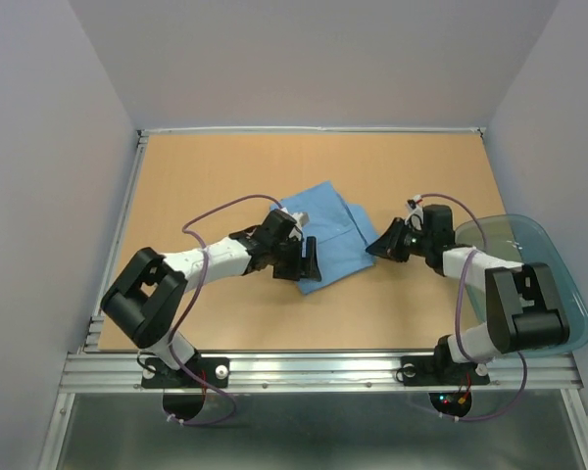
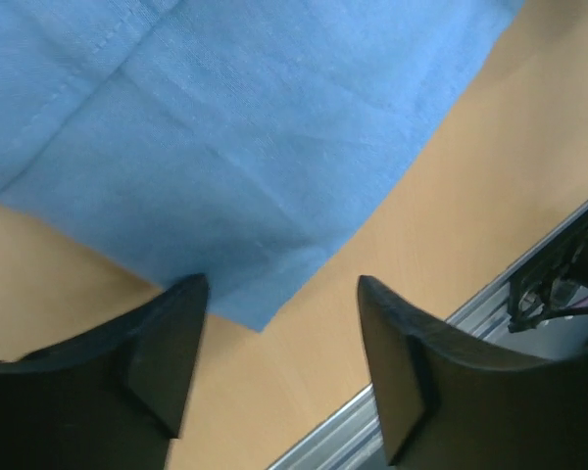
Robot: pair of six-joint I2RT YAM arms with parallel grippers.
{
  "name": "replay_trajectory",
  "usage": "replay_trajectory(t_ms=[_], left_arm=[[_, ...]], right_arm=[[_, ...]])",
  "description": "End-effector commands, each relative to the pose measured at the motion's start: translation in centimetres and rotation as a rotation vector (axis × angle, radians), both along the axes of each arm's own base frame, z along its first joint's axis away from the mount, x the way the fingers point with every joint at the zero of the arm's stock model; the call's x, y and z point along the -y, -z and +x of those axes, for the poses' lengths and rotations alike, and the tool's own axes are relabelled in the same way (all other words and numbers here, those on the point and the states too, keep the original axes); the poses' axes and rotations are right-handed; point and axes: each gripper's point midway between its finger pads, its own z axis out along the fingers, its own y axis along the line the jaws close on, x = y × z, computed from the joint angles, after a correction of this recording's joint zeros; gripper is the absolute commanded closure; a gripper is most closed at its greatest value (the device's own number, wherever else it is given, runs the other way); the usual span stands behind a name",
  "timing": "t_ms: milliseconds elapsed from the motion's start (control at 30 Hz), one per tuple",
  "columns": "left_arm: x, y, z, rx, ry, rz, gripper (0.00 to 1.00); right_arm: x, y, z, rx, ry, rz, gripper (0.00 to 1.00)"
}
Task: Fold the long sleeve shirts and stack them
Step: Fold the shirt
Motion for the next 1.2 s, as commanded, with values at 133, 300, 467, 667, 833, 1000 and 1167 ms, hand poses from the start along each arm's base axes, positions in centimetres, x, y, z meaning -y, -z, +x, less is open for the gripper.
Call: replay_trajectory(t_ms=[133, 300, 467, 667, 833, 1000, 1167], left_arm=[[-1.6, -10.4, 5.0, 0.284, -0.152, -0.114, 0.16], [-2.7, -11.2, 9.4, 0.318, -0.239, -0.209, 0.2], [-2.3, -8.1, 11.8, 0.293, -0.257, -0.214, 0.22], [-3.2, -1.9, 12.9, 0.171, -0.316, -0.188, 0.23], [-4.9, 0.9, 12.8, 0.1, -0.382, -0.164, 0.24], [-5.5, 1.5, 12.2, 0.07, -0.4, -0.158, 0.24], [-5.5, -2.4, 12.4, 0.151, -0.387, -0.205, 0.23]], right_arm=[[-3.2, -13.1, 7.2, 0.341, -0.049, 0.051, 0.66], [-8.3, -14.3, 10.4, 0.383, -0.133, 0.148, 0.66], [-11.5, -12.6, 13.0, 0.376, -0.142, 0.249, 0.66], [-10.7, -4.4, 15.1, 0.272, -0.077, 0.198, 0.67], [-6.8, 0.8, 16.0, 0.205, 0.025, 0.174, 0.67], [-5.9, -0.1, 15.7, 0.243, -0.011, 0.171, 0.66], [-7.1, -6.2, 15.7, 0.344, -0.086, 0.221, 0.66]])
